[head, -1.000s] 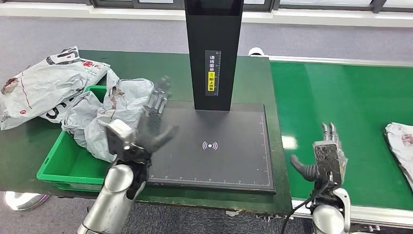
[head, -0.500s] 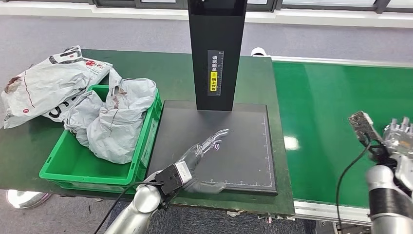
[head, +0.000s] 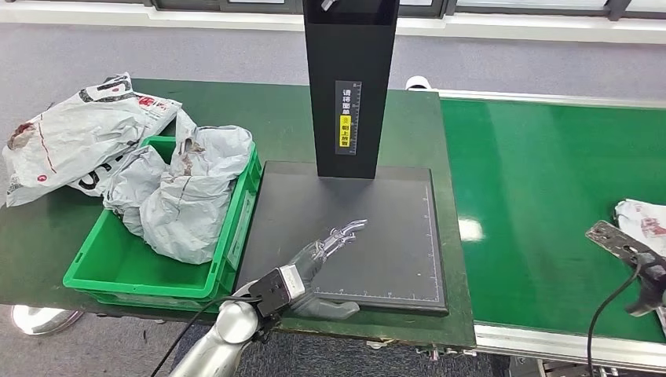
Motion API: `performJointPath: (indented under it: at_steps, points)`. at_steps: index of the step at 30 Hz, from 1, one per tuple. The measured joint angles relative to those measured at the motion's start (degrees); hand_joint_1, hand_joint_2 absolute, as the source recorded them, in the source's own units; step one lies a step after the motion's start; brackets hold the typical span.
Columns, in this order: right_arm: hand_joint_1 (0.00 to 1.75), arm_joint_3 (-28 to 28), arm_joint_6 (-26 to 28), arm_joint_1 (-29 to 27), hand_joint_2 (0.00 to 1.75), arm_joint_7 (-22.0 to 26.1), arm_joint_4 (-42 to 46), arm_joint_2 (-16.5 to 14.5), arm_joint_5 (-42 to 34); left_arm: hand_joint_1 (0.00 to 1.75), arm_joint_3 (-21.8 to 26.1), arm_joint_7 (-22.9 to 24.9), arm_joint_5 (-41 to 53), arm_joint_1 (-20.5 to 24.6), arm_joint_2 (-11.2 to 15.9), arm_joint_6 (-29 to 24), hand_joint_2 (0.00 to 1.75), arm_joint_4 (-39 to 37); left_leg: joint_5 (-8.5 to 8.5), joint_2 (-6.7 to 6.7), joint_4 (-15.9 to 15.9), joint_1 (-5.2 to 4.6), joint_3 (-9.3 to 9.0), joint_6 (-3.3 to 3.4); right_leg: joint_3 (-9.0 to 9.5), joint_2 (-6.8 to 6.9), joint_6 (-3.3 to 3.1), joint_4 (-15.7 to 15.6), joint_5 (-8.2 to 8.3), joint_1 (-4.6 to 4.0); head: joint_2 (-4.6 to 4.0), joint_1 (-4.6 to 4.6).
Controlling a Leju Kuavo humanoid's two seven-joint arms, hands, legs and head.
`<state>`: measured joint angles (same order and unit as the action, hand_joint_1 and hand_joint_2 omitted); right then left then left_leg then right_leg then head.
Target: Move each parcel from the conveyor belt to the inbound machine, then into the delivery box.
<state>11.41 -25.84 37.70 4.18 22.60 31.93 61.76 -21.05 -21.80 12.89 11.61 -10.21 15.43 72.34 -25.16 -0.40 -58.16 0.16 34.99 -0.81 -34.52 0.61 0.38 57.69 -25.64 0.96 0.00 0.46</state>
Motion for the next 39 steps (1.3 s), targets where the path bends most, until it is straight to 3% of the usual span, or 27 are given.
performJointPath:
  at_steps: [23, 32, 39]
  points:
    - [0.00, -3.11, -5.62, -0.36, 1.75, 0.72, -4.84, 1.38, -2.92, 0.00, 0.44, -0.45, -0.37, -4.81, 2.21, -0.50, 1.75, 2.67, -0.01, -0.01, 0.00, 0.00, 0.00, 0.02, 0.00, 0.00, 0.01, 0.00, -0.01, 0.01, 0.00, 0.00]
    - [0.00, -3.04, -10.45, -1.49, 1.75, 1.78, -5.61, 1.78, -10.56, 0.00, 0.44, -0.46, -1.02, -5.38, 2.80, -0.63, 1.75, 3.02, -0.01, -0.01, 0.00, 0.00, 0.00, 0.02, -0.01, 0.00, 0.00, 0.00, -0.02, 0.00, 0.00, 0.00]
    - [0.00, -1.75, -10.87, -2.97, 1.75, -3.05, -6.33, 1.41, -15.16, 0.00, 0.44, -0.48, -1.24, -5.41, 2.93, -0.63, 1.75, 3.38, -0.01, 0.01, 0.00, 0.00, -0.01, 0.02, 0.00, -0.01, 0.00, 0.00, -0.03, 0.00, 0.00, 0.00]
